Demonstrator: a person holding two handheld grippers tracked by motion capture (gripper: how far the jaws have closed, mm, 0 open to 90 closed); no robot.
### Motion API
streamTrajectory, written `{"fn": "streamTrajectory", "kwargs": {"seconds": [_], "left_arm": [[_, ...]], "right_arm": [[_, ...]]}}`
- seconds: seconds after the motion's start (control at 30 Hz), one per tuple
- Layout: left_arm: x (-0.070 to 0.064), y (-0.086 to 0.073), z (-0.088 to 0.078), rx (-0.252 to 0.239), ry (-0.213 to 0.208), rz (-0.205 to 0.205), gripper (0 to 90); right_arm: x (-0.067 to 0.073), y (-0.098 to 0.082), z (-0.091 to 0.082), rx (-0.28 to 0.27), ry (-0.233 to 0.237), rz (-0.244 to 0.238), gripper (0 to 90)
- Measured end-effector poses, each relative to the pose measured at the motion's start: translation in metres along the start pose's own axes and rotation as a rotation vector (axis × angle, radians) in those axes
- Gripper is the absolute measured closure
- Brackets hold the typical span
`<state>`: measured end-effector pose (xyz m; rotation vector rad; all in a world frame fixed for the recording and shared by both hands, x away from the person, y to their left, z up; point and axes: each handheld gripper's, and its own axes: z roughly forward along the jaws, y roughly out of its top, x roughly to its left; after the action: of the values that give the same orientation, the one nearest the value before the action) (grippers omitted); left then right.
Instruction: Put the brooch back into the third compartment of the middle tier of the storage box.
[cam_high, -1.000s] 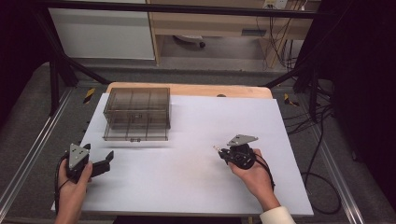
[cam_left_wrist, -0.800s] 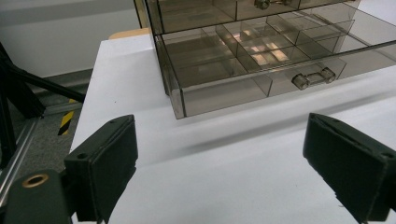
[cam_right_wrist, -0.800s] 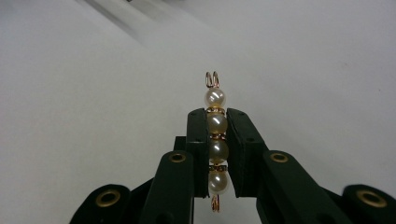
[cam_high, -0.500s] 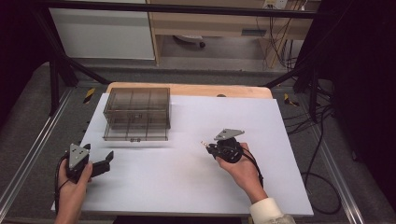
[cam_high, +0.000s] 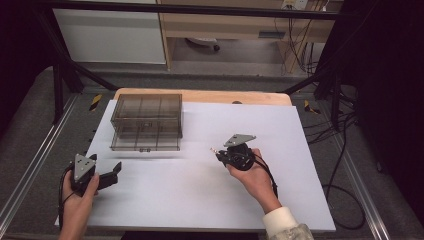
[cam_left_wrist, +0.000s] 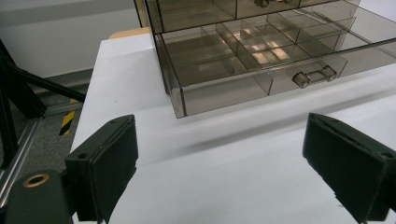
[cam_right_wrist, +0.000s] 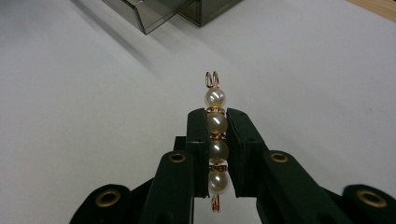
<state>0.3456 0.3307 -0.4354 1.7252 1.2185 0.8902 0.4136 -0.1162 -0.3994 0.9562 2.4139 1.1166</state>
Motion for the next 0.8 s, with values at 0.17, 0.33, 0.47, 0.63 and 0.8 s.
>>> {"fn": "streamTrajectory", "kwargs": {"seconds": [0.17, 0.33, 0.47, 0.63, 0.8], "left_arm": [[0.000, 0.000, 0.000, 0.001, 0.000, 0.000, 10.2], [0.000, 0.000, 0.000, 0.002, 0.000, 0.000, 10.2], [0.000, 0.000, 0.000, 0.002, 0.000, 0.000, 10.3], [0.000, 0.000, 0.000, 0.002, 0.000, 0.001, 10.3], [0.000, 0.000, 0.000, 0.001, 0.000, 0.002, 10.3]], "right_arm": [[0.002, 0.006, 0.002, -0.007, 0.004, -0.013, 79.7], [0.005, 0.013, 0.005, -0.012, 0.008, -0.020, 79.7], [0.007, 0.019, 0.006, -0.019, 0.011, -0.025, 79.7], [0.009, 0.026, 0.007, -0.030, 0.012, -0.029, 79.7], [0.009, 0.033, 0.008, -0.036, 0.013, -0.039, 79.7]]}}
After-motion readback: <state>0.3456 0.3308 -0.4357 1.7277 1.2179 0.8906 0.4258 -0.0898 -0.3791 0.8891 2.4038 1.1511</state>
